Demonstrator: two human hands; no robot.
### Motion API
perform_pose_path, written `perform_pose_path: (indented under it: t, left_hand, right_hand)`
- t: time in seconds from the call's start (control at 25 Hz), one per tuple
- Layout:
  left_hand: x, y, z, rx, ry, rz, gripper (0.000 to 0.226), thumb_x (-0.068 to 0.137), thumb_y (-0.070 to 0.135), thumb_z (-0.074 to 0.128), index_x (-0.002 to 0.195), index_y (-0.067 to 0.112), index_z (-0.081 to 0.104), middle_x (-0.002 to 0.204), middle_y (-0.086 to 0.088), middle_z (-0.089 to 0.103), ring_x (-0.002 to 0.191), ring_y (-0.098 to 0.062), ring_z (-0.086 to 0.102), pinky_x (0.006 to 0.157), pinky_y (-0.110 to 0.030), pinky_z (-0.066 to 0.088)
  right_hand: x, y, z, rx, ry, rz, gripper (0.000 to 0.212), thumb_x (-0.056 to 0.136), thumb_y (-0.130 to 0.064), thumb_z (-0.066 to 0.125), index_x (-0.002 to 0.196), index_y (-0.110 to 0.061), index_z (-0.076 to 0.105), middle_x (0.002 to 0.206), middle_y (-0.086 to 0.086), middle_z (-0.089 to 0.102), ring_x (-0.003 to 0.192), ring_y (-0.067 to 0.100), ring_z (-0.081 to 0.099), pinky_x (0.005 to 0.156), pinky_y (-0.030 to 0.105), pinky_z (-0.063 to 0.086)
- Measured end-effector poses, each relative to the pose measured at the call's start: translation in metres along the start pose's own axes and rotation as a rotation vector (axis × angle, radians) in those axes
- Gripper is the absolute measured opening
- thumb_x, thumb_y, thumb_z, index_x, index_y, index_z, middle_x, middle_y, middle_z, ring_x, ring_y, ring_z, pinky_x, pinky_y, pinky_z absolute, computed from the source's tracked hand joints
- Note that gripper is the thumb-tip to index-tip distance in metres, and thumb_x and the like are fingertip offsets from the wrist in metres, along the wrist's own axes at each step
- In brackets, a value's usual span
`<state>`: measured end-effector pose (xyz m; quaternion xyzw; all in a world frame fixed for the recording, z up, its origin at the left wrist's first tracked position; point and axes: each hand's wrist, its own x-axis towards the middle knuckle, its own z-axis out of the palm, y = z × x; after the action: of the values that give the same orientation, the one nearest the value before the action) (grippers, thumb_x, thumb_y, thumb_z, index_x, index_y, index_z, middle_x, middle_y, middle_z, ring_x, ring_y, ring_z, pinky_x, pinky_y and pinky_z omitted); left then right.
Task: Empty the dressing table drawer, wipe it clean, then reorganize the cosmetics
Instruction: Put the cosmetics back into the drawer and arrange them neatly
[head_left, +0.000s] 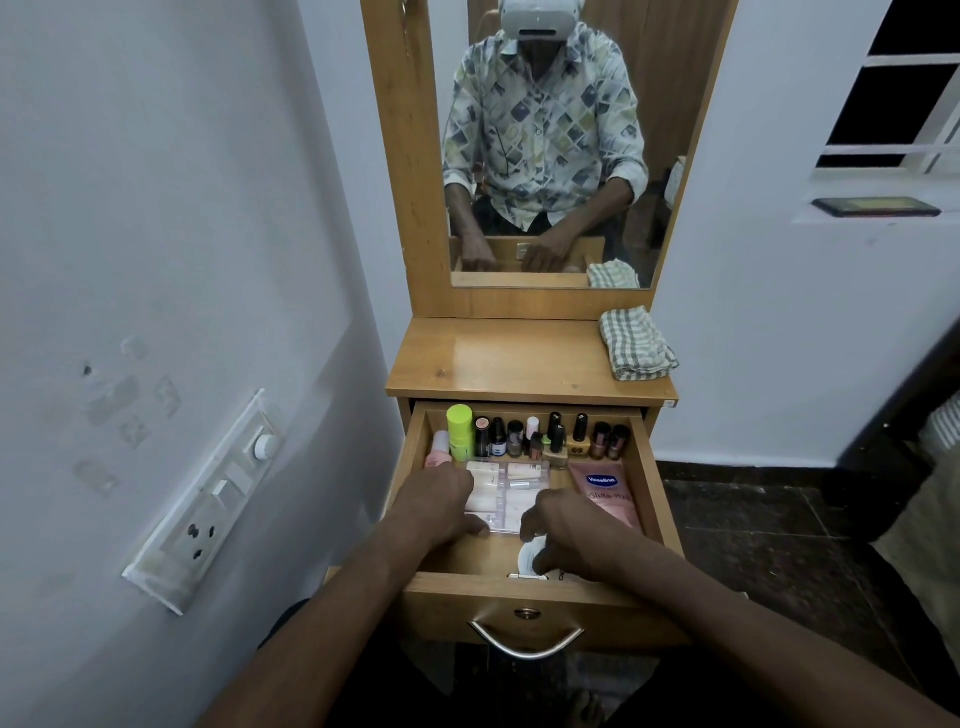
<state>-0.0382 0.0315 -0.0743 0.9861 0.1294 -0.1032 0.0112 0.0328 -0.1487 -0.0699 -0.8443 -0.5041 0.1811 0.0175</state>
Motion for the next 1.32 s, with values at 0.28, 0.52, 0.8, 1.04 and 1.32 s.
perform_pose_path:
  t: [0.28,0.52,0.8,1.04,1.32]
  left_hand:
    - [0.001,0.000,0.001,-0.065,0.026,0.007,0.049,0.079,0.049,0.075,0.112,0.015,0.064,0.128,-0.006,0.055,0.083,-0.018,0.057,0.072,-0.028,0.049]
    - [0.011,0.001,0.009,-0.231,-0.016,0.017,0.030,0.083,0.026,0.077,0.107,0.010,0.068,0.123,-0.002,0.058,0.077,-0.016,0.053,0.069,-0.023,0.045]
    - [0.019,-0.012,0.018,-0.292,0.062,0.031,0.041,0.078,0.022,0.080,0.117,0.016,0.069,0.131,-0.004,0.051,0.100,-0.022,0.061,0.083,-0.030,0.052]
    - [0.019,-0.009,0.020,-0.327,0.083,-0.031,0.047,0.066,0.021,0.089,0.109,0.011,0.071,0.125,-0.007,0.050,0.080,-0.020,0.064,0.066,-0.023,0.052]
    - [0.018,-0.009,0.017,-0.354,0.085,-0.029,0.050,0.070,0.021,0.088,0.116,0.013,0.068,0.114,-0.005,0.060,0.085,-0.018,0.065,0.077,-0.032,0.058]
  right_hand:
    - [-0.017,0.019,-0.013,-0.049,-0.090,-0.062,0.046,0.091,-0.014,0.065,0.135,-0.021,0.054,0.134,0.003,0.053,0.117,0.018,0.054,0.088,0.022,0.044]
    - [0.010,-0.002,0.000,-0.155,-0.091,-0.169,0.057,0.090,-0.013,0.066,0.144,-0.019,0.048,0.134,0.007,0.050,0.115,0.026,0.057,0.085,0.032,0.048]
    - [0.009,0.017,0.002,-0.040,0.201,0.069,0.037,0.098,-0.010,0.051,0.134,-0.015,0.058,0.138,0.007,0.055,0.123,0.020,0.054,0.102,0.032,0.044]
    - [0.016,0.024,0.009,-0.049,0.073,0.126,0.030,0.098,-0.011,0.051,0.126,-0.014,0.061,0.126,0.007,0.063,0.114,0.020,0.059,0.099,0.034,0.046]
    - [0.009,0.021,0.006,-0.009,0.121,0.134,0.031,0.100,-0.014,0.050,0.129,-0.015,0.060,0.128,0.006,0.063,0.119,0.020,0.056,0.102,0.035,0.045]
